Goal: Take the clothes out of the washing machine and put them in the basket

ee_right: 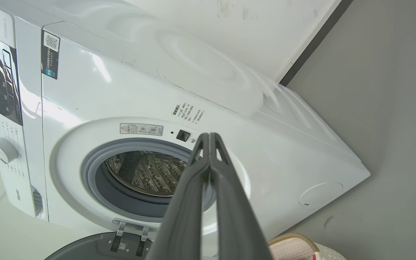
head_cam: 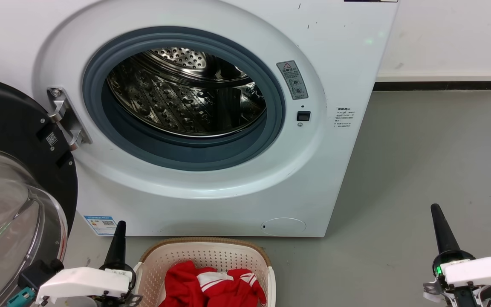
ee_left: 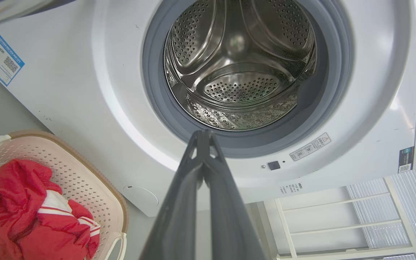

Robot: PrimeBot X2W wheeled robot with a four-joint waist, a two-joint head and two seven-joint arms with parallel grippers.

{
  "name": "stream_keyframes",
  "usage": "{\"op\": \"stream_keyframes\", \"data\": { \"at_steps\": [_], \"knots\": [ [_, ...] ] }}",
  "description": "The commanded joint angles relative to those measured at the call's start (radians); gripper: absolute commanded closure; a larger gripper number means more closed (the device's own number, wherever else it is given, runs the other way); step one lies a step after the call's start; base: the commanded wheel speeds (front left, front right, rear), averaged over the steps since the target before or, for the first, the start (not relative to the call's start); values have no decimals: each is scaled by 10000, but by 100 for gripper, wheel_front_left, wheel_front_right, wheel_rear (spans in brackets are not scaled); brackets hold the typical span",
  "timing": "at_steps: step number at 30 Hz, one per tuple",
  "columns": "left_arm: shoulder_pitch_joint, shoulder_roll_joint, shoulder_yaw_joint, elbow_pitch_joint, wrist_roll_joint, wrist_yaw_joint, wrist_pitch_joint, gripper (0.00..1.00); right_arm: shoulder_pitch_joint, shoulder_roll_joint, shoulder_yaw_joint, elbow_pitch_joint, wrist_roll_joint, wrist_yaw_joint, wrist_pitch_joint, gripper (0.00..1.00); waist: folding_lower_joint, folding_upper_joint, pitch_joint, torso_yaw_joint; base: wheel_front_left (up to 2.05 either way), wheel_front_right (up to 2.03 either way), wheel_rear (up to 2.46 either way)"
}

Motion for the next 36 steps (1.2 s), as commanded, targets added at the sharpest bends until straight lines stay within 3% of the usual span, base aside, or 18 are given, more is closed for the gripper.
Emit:
{"op": "stream_keyframes", "data": {
  "at_steps": [1, 36],
  "knots": [
    [-213, 13, 60, -41, -252, -71, 59, 100, -273, -55, -9, -13, 244, 0, 62, 100, 0, 0, 0, 2, 0, 0, 0],
    [-700, -53, 297, 359, -3556, -373, 825, 100, -728, -39, -55, 523, 3506, -2, 864, 100, 0, 0, -9, 37, 0, 0, 0]
  ]
}}
